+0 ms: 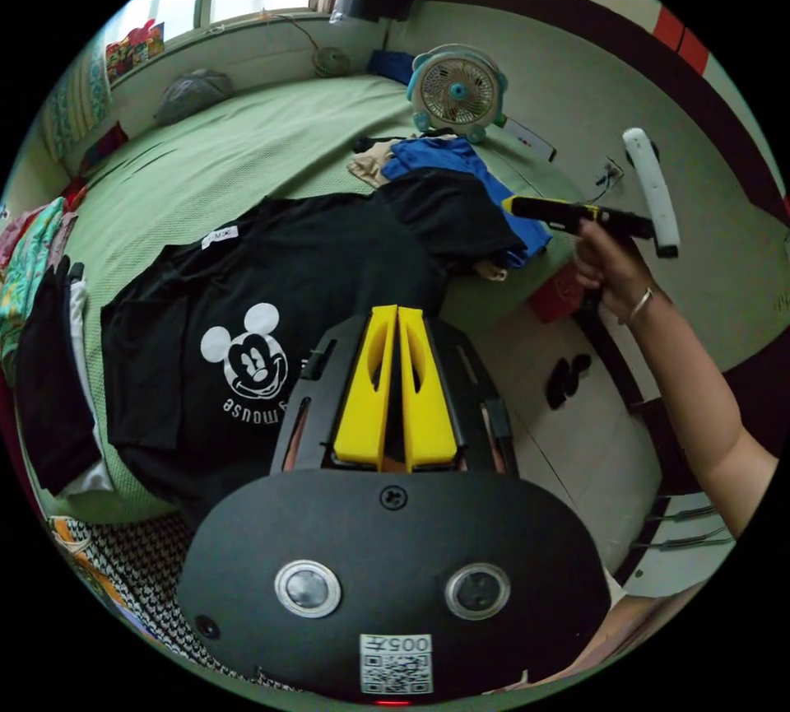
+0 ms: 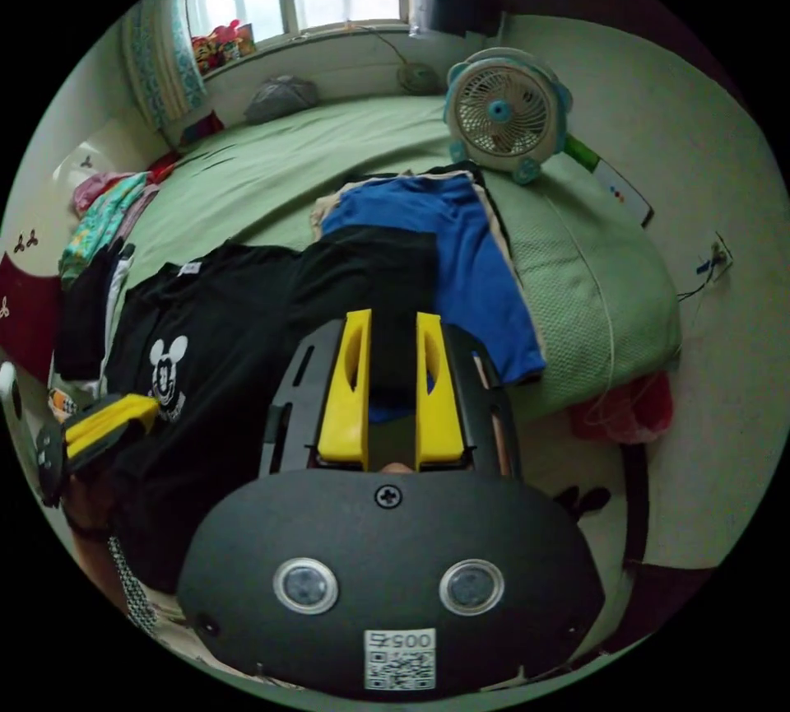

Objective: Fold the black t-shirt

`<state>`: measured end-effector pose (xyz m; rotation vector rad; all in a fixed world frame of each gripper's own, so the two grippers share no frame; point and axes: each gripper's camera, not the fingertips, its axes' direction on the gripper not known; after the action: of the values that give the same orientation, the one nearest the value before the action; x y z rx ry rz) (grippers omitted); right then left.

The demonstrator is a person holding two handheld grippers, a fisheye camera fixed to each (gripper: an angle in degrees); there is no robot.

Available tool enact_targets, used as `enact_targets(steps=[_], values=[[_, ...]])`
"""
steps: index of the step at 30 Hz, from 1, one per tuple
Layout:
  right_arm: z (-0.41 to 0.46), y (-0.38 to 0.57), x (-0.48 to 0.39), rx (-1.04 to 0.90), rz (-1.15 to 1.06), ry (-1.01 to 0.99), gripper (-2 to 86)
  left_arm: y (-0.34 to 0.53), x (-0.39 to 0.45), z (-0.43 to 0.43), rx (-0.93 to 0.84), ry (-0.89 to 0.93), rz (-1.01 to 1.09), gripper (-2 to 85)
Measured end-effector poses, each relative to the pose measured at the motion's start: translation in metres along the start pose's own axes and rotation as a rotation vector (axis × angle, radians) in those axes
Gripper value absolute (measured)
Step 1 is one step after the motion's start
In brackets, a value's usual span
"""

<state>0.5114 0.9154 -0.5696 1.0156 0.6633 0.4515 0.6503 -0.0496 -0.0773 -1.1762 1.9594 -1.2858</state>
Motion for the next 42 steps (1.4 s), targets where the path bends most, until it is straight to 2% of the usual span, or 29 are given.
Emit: enact_targets(steps=[4,11,14,20,26,30,37,42], values=[[0.02,-0.021,0.038,-0.021,0.103,-0.09,8.7,-0.001,-0.003,0.004,-0.014,-0.003,-0.017,-0.1],[0.046,-0.039,0.075,-0.112,0.195,-0.096,9.7,0.0,-0.024,0.006,-0.023,-0.031,-0.113,-0.3],[0.047,-0.036,0.093,-0.108,0.277,-0.183,8.9,-0.001,-0.025,0.007,-0.006,-0.024,-0.131,-0.4],[0.022,-0.038,0.101,-0.065,0.242,-0.142,0.2,-0.007,-0.018,0.013,-0.018,0.002,-0.109,-0.4],[-0.026,-0.049,0.063,0.042,0.101,-0.167,-0.8,-0.004,-0.019,0.009,-0.009,0.015,-0.118,-0.4],[-0.047,-0.057,0.005,0.073,-0.031,-0.227,-0.8,0.001,-0.024,0.004,-0.006,0.013,-0.132,-0.4],[-0.029,-0.052,-0.091,-0.036,-0.209,-0.35,2.2,0.015,-0.041,-0.009,-0.002,-0.021,-0.168,-0.4],[-0.012,-0.042,-0.094,-0.071,-0.232,-0.273,3.4,0.026,-0.064,-0.02,0.009,-0.041,-0.216,-0.4]])
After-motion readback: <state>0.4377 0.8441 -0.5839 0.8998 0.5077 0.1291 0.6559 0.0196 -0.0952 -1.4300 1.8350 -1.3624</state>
